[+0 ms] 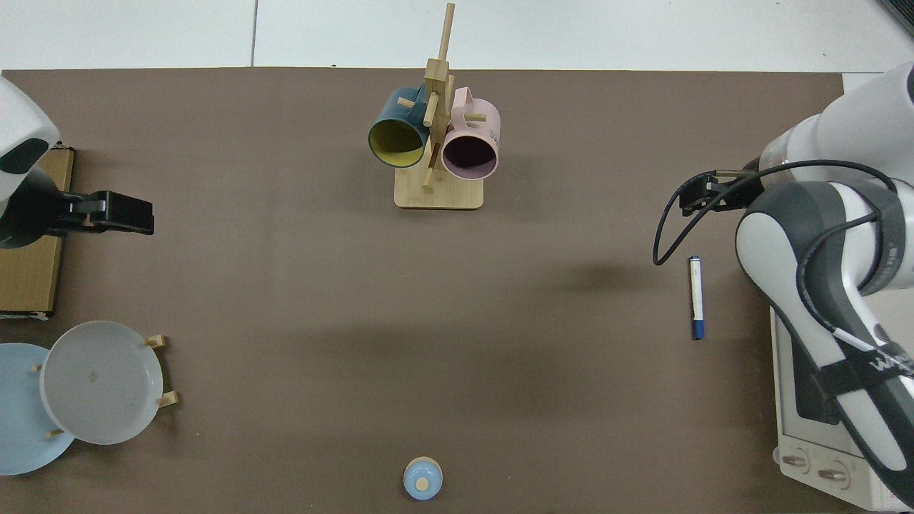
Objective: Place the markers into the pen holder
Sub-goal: 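Lower the right gripper over the white blue-capped marker, then close the right gripper on the marker's uncapped end, then lift the marker and carry it toward the table middle with the right gripper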
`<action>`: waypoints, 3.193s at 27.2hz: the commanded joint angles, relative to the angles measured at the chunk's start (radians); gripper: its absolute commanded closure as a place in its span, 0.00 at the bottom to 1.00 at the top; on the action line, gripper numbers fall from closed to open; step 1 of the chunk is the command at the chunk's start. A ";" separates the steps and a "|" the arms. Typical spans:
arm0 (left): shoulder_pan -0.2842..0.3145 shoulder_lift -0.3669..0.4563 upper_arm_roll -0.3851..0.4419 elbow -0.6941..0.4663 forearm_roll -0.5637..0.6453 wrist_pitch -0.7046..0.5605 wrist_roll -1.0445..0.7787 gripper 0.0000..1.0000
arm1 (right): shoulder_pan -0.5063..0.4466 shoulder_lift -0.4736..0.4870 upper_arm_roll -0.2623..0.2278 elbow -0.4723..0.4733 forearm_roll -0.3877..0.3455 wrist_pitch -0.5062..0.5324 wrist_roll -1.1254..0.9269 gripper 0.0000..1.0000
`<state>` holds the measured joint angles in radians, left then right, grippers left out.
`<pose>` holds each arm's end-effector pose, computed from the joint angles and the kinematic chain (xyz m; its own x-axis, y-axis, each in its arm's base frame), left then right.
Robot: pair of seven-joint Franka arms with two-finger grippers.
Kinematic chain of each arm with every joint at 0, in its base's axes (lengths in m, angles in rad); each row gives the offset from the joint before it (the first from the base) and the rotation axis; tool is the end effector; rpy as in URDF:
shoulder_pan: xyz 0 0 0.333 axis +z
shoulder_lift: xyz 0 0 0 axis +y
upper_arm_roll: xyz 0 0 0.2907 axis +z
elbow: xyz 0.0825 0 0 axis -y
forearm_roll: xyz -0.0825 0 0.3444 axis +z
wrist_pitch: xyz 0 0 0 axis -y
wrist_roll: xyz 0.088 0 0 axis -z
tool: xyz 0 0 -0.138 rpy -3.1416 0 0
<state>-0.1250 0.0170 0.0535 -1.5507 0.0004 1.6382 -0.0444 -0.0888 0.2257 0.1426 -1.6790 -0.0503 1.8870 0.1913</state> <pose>0.5277 -0.0380 0.5744 0.9971 -0.0270 0.0705 -0.0272 -0.9996 0.0018 0.5829 0.0212 0.4246 0.9921 -0.1246 -0.0121 -0.1244 -0.9921 0.0184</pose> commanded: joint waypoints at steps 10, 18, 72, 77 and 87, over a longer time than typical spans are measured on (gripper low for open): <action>-0.004 -0.019 0.006 -0.017 -0.002 -0.008 -0.002 0.00 | -0.019 -0.016 0.006 -0.228 -0.011 0.173 0.000 0.00; -0.004 -0.019 0.006 -0.017 -0.002 -0.008 -0.002 0.00 | -0.046 0.023 0.006 -0.321 -0.011 0.293 -0.052 0.00; -0.004 -0.019 0.006 -0.017 -0.002 -0.008 -0.002 0.00 | -0.060 0.093 0.012 -0.251 -0.112 0.279 -0.093 1.00; -0.004 -0.019 0.006 -0.017 -0.002 -0.008 -0.002 0.00 | -0.039 0.060 0.025 -0.185 -0.071 0.169 -0.089 1.00; -0.004 -0.019 0.006 -0.017 -0.002 -0.008 -0.002 0.00 | 0.046 -0.042 0.031 -0.145 -0.036 0.052 -0.087 1.00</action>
<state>-0.1250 0.0170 0.0535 -1.5507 0.0004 1.6381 -0.0444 -0.0782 0.2271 0.1681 -1.8406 -0.1087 1.9968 0.1266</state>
